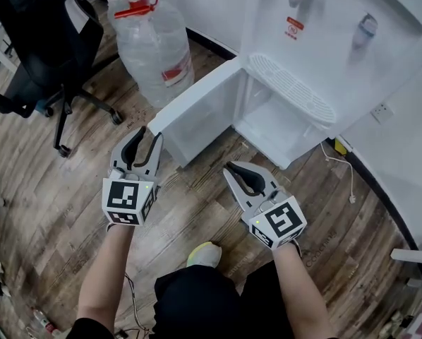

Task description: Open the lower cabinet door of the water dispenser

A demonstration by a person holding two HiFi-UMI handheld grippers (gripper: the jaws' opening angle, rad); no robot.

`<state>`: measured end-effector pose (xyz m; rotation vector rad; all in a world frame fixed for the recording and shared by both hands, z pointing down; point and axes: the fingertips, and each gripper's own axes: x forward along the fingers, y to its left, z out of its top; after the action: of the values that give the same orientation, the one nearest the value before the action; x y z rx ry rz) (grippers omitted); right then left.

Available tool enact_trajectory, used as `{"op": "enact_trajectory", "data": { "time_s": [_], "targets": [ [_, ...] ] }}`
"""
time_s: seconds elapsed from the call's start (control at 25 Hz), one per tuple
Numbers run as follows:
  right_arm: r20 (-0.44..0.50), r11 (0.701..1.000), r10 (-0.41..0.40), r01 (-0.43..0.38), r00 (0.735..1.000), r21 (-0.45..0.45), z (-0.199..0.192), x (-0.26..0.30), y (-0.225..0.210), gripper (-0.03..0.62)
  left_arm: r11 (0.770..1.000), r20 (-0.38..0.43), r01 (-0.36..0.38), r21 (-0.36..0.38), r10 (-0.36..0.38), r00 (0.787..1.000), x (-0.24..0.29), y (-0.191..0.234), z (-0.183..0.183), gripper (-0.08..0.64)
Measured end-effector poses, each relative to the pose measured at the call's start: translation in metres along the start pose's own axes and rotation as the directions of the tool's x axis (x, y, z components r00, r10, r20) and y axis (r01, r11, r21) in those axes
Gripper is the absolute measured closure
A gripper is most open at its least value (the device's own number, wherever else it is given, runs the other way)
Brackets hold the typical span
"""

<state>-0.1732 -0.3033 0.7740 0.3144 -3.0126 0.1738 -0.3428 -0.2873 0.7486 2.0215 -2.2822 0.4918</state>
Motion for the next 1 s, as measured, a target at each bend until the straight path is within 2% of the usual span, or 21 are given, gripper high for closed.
{"op": "enact_trajectory", "data": {
  "time_s": [0.2,0.48,0.84,1.0],
  "targets": [
    [-0.007,1.000,-0.008,0.008,1.000,-0.001,-0.001,-0.001,-0.003,0.555,0.999,-0.006,-0.030,-0.014,0.030,1.000,0.010,0.023,-0.003,0.414],
    [-0.006,0.999,-0.047,0.047,0.999,0.003,-0.002,-0.012,-0.014,0.557,0.997,-0.020,-0.071,0.010,0.072,0.997,0.032,0.053,-0.005,0.455],
    [-0.001,0.998,-0.070,0.070,0.998,0.000,0.001,-0.021,-0.022,0.557,0.994,-0.060,-0.098,0.056,0.101,0.993,0.060,0.078,-0.009,0.457],
    [0.000,0.997,-0.081,0.081,0.997,0.004,0.000,-0.028,-0.024,0.558,0.992,-0.067,-0.114,0.049,0.117,0.991,0.068,0.086,-0.009,0.457]
  ]
}}
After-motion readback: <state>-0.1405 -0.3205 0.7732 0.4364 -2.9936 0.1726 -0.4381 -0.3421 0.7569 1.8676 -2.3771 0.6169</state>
